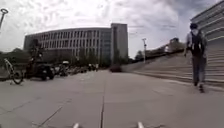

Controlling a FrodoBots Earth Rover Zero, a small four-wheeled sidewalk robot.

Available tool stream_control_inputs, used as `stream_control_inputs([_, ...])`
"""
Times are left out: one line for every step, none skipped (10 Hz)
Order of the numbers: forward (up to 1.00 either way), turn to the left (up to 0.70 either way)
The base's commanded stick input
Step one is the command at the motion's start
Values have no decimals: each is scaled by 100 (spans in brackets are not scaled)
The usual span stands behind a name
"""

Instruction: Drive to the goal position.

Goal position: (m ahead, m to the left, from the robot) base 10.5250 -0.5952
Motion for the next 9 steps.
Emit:
stream_control_inputs([70,0])
stream_control_inputs([70,0])
stream_control_inputs([70,2])
stream_control_inputs([70,13])
stream_control_inputs([70,14])
stream_control_inputs([70,3])
stream_control_inputs([70,0])
stream_control_inputs([70,0])
stream_control_inputs([70,0])
